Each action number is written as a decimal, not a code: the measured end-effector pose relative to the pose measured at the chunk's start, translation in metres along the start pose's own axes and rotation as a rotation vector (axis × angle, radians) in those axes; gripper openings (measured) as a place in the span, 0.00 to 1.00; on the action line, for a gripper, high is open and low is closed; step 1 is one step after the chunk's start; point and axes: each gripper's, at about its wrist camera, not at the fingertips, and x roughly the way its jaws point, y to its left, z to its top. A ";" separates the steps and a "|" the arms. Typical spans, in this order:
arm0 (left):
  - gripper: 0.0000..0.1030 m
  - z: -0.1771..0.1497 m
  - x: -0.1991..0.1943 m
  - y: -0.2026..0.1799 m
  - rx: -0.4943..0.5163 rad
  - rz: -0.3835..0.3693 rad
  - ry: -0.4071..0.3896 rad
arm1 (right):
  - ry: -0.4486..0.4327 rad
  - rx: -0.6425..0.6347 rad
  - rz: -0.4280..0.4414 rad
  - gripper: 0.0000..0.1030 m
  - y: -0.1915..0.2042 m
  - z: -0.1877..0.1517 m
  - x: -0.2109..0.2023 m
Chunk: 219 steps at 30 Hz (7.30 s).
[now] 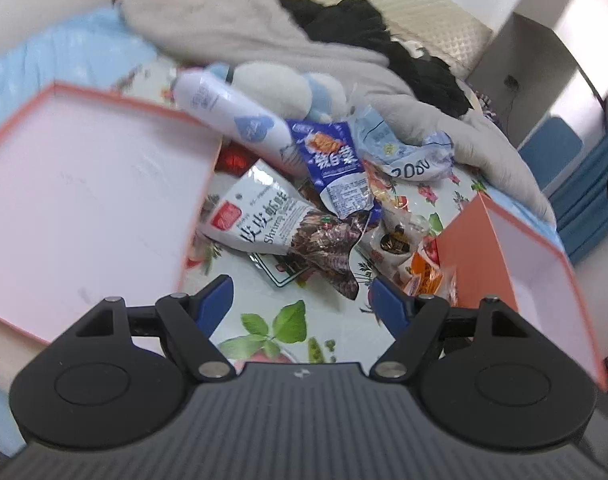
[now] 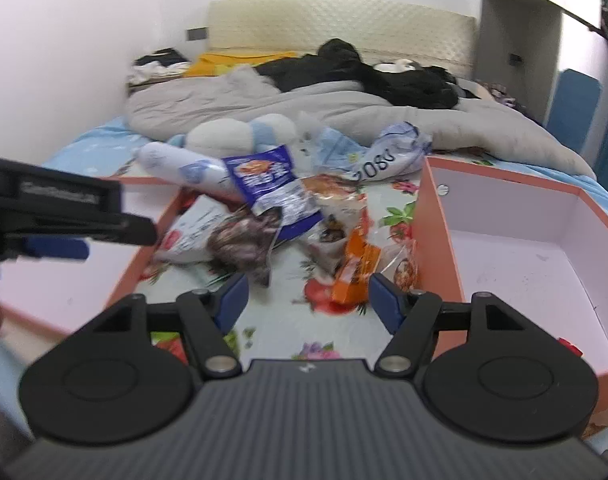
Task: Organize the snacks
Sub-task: 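Move both tools back over the snack pile, then grasp the dark shrimp snack bag with the left tool while the right tool grasps an orange packet, then lift the dark bag with the left tool toward the pink box while the right tool lifts the orange packet, then open the left tool over the pink box while the right tool drops the orange packet in, then move both tools back over the snack pile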
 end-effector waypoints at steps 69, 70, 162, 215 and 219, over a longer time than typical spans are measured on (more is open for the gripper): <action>0.21 -0.064 0.043 0.021 -0.002 -0.027 0.162 | 0.141 -0.110 0.175 0.08 0.012 -0.041 0.016; 0.21 -0.068 0.041 0.021 0.008 -0.023 0.159 | 0.150 -0.116 0.182 0.08 0.012 -0.043 0.014; 0.13 -0.073 0.084 -0.307 0.457 -0.184 0.282 | 0.180 0.256 -0.072 0.52 -0.280 -0.020 -0.007; 0.67 -0.018 -0.111 -0.148 0.359 -0.108 -0.143 | -0.122 0.182 0.165 0.89 -0.140 0.030 -0.105; 0.67 -0.029 -0.112 -0.124 0.350 -0.077 -0.134 | -0.091 0.163 0.187 0.89 -0.119 0.016 -0.100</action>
